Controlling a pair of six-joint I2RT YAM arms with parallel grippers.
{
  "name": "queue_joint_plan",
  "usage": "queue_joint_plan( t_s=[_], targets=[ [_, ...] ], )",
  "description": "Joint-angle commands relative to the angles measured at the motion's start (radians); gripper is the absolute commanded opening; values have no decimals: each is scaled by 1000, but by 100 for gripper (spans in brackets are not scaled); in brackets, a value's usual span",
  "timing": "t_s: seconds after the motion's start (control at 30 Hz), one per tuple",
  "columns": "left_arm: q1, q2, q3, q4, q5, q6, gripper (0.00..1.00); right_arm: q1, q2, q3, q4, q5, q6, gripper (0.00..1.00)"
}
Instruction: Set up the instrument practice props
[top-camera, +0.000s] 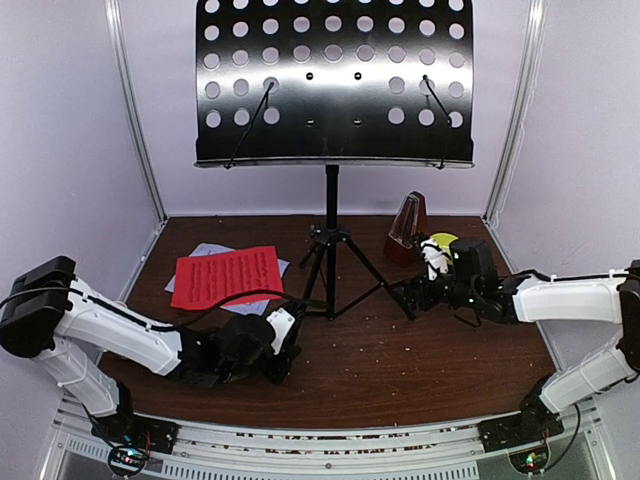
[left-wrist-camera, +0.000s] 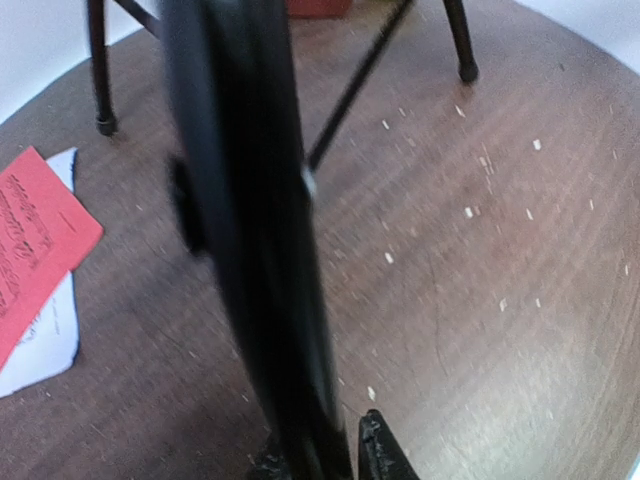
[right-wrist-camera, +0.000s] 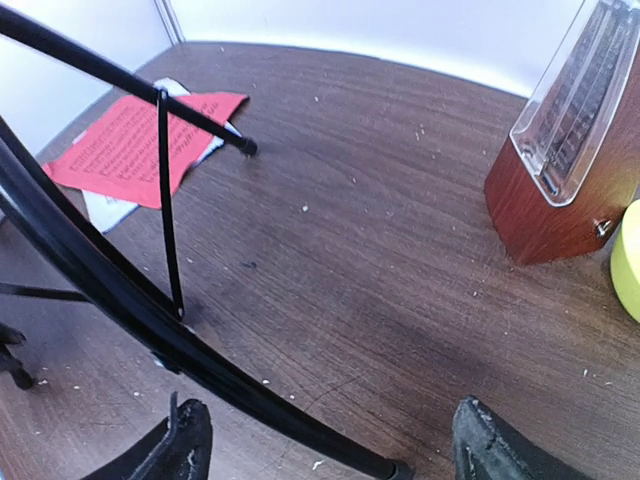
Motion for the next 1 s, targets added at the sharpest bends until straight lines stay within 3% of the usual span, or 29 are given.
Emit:
queue_joint_plan(
  t_s=[0.0,0.1,0.23,0.4,0.57,0.7,0.97],
  targets=[
    [-36,-4,-9,-100,78,-10,23,-4,-70,-41,30,-20,22,85],
    [-36,-78,-42,-129,40,-17,30,-1,-126,-63,18,-18,35,87],
    [-3,-249,-111,-169,-15,-44,49,-2,-199,-80,-6,-5,46,89],
    [206,-471,-172,-254,44,-74,60,-2,-249,-77,-28,2,65,90],
    [439,-633,-152,-366,76,-166,65,-1,-263,-73,-27,13,94,90],
    [560,-624,-85,-443,98,-254,72,1,-248,-73,-15,22,120,89],
    [781,-434,-32,-428,261,-417,72,3,-234,-74,-5,24,149,88]
  ],
)
